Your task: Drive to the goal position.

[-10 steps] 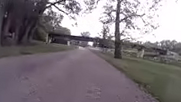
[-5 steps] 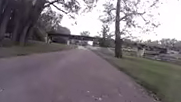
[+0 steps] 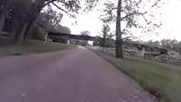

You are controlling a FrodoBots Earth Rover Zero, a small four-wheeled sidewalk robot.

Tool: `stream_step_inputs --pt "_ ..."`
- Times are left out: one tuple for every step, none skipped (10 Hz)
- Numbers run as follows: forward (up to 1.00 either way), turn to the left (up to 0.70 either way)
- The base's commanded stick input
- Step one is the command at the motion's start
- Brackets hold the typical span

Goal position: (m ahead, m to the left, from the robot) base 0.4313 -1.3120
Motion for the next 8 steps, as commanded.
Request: stream_step_inputs --pt "0.7 0.0" --pt "0.7 0.0" --pt "0.7 0.0" --pt "0.7 0.0" --pt "0.7 0.0" --pt "0.7 0.0" --pt "0.7 0.0" --pt "0.7 0.0"
